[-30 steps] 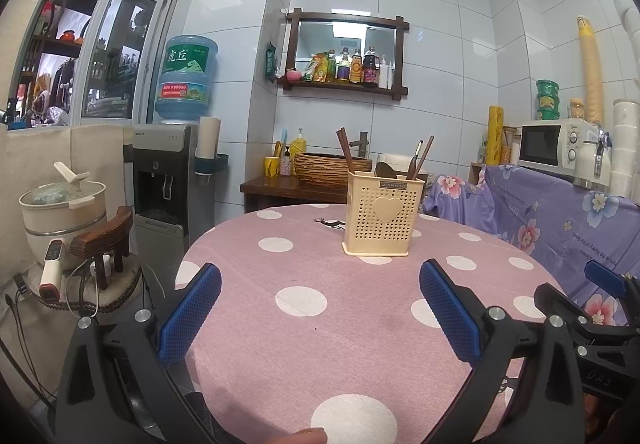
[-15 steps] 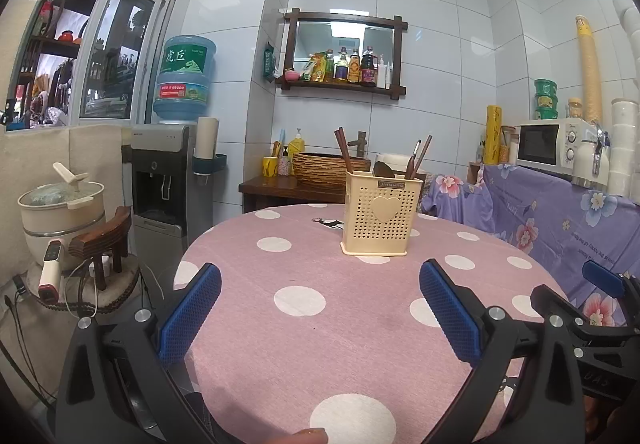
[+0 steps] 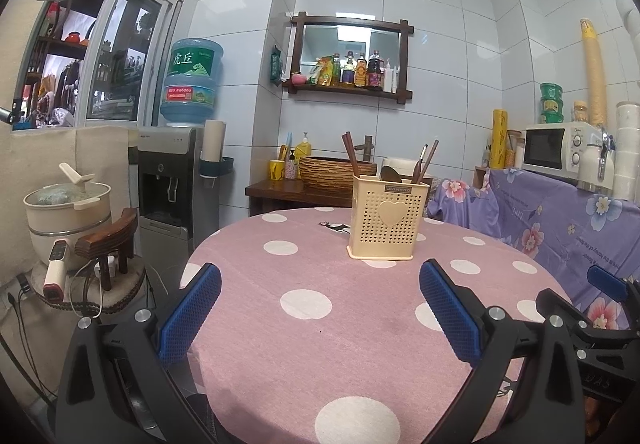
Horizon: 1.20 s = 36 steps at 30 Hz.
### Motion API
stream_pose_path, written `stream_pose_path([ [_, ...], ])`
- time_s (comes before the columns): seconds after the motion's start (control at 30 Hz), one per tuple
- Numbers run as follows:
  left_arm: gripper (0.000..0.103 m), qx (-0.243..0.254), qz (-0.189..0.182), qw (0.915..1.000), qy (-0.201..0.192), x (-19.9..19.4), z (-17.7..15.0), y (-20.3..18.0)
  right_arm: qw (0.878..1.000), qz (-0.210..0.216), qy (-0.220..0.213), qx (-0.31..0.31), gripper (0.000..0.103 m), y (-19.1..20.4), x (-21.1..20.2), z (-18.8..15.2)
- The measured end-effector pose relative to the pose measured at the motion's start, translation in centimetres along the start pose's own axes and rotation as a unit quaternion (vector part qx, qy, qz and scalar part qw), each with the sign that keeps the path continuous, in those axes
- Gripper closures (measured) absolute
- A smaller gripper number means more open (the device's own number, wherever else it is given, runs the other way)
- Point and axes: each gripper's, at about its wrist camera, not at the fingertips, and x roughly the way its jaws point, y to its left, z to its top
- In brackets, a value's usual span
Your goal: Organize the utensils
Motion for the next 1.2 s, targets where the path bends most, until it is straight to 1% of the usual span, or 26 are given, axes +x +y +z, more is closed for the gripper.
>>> stream_pose_path([
  [1.2,0.005,-0.001,0.003,0.9999,0.011,0.29,-0.42,0.19,1.0,0.0,0.005,0.0,0.006,0.23,0.29,-0.39],
])
